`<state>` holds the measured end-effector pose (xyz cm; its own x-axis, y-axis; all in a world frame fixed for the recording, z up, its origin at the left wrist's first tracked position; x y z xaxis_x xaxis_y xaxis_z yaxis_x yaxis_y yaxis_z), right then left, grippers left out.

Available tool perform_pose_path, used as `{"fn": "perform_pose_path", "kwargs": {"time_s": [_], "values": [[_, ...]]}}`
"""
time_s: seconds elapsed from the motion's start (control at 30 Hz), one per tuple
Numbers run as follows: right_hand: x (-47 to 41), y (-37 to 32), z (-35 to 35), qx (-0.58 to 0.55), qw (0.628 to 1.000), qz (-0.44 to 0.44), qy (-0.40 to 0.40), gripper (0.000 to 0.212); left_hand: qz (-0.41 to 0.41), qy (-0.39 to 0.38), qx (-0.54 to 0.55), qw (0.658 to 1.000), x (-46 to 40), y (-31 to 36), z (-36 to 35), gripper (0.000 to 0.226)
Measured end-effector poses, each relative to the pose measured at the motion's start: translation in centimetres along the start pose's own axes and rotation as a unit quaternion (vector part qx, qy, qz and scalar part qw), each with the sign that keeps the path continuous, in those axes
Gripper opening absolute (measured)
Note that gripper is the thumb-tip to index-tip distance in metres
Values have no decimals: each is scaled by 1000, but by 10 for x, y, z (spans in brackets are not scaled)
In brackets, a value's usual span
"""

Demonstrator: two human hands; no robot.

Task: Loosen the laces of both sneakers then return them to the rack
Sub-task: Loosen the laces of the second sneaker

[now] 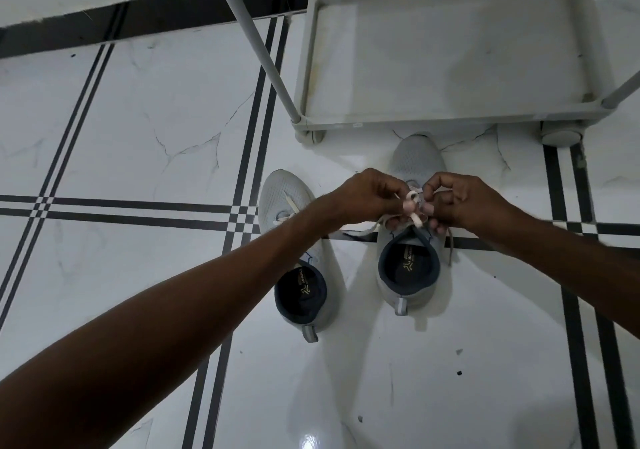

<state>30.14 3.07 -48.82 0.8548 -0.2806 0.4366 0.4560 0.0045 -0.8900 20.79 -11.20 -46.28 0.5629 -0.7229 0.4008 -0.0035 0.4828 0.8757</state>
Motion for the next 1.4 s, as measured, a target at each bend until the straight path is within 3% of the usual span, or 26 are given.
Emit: {"fn": "perform_pose_path", "kwargs": {"time_s": [0.1,0.2,0.27,0.37,0.47,0.53,0.7,0.87,1.0,1.13,1.23,1.4], "values": [[-4,3,-1,-18,999,-30,-11,12,-119,55,-259,957,-2,14,4,5],[-5,-2,-5,-26,998,-52,-32,14,-221,154,-343,900,8,24,-9,10],[-4,-6,-9,-16,996,-60,-61,22,-244,199,-350,882,12,23,-20,8],[-2,-9,-10,-7,995,-57,-83,19,-199,258,-290,900,10,20,-17,6],[-3,-10,-4,3,998,-42,-40,13,-160,262,-213,928,10,13,-14,8],[-4,-13,-1,79,997,13,14,9,-152,257,-197,934,12,12,-16,8],[-11,-19,24,321,913,204,149,11,-63,200,-167,963,23,-20,11,13],[-10,8,32,426,857,247,155,12,-27,110,-188,976,48,-46,15,9],[-8,5,34,385,876,240,165,12,20,117,-50,992,44,-41,23,10],[-2,-13,32,189,944,181,199,14,48,133,73,987,36,-28,14,11],[-3,-19,18,95,966,159,179,15,43,134,72,987,30,-20,7,14],[-2,-22,18,195,945,205,166,14,25,96,61,993,31,-14,11,12]]}}
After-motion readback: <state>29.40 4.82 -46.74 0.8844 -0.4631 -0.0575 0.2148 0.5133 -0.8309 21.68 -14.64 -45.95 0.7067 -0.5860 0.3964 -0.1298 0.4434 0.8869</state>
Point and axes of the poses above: each hand's wrist, its own x-axis away from the middle knuckle, its own z-axis out of the back of the hand, y = z × x, the point moved 5 cm from there along -x, towards the middle knuckle, and after that the axes turned 11 degrees about y, right-handed, at the moved point
